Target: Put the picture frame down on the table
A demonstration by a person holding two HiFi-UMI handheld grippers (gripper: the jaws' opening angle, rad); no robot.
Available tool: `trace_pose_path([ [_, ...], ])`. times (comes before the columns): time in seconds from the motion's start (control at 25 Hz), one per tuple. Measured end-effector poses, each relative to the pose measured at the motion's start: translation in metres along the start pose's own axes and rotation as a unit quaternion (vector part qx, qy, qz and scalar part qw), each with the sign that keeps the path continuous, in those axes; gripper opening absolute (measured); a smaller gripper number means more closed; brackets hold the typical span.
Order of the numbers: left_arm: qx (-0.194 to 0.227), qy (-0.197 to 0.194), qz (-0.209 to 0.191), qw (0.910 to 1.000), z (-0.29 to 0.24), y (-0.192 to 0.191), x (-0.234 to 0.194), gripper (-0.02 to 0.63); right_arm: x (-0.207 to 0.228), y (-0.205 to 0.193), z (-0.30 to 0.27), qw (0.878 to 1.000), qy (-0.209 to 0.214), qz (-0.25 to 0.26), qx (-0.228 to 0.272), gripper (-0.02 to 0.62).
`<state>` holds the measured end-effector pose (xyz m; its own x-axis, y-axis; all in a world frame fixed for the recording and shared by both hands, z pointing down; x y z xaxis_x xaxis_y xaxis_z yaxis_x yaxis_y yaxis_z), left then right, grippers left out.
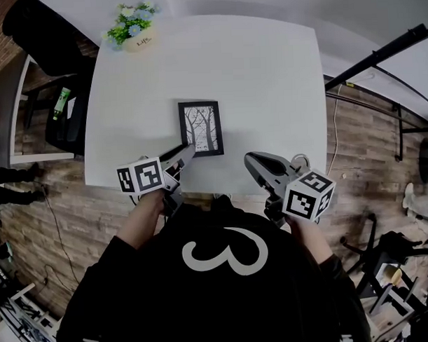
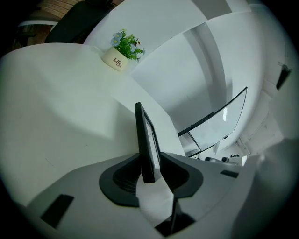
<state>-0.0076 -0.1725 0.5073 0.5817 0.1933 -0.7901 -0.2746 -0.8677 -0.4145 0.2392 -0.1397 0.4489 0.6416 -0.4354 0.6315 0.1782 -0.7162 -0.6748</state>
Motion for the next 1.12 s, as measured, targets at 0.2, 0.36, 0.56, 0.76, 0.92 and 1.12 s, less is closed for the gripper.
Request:
trace_pose_path([
  [0.2,-0.001,0.009,-0.012,0.9999,0.000,0.000,-0.003,0.125,0.003,-0.001,-0.001,1.000,-0.001,-0.001,-0.001,0.025],
  [0.36,0.000,0.025,-0.034,0.9991,0.002,0.000,-0.006,0.127,0.004,-0.002,-0.001,1.000,-0.005,-0.003,-0.004,0.025],
  [0.56,-0.012,0.034,-0.039,0.9986,-0.002,0.000,-0.009,0.141,0.007,-0.002,-0.008,1.000,0.001,-0.008,-0.011,0.026],
  [0.76,-0.014,0.046,-0.045,0.9978,-0.002,0.000,-0.010,0.167,0.006,-0.004,-0.018,1.000,0.013,-0.012,-0.022,0.026],
  [0.92,-0.022,0.060,-0.076,0.9950,-0.002,0.002,-0.006,0.181,0.006,-0.007,-0.022,0.999,0.020,-0.017,-0.030,0.026],
  [1.12,-0.027,0.066,-0.091,0.9933,-0.005,0.003,-0.005,0.222,0.006,-0.010,-0.028,0.999,0.024,-0.019,-0.036,0.026],
])
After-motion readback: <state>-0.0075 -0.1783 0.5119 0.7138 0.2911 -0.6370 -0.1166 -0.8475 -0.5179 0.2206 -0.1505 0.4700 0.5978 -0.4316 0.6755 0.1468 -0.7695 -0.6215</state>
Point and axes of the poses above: the fingertips, and each gripper's own axes: z backward along the fingers, x to its right, y out of its top, the point moved 7 cm from there along z, backward along the fingers, and after that the axes turned 5 degrees about -y, right-handed, at the moved point
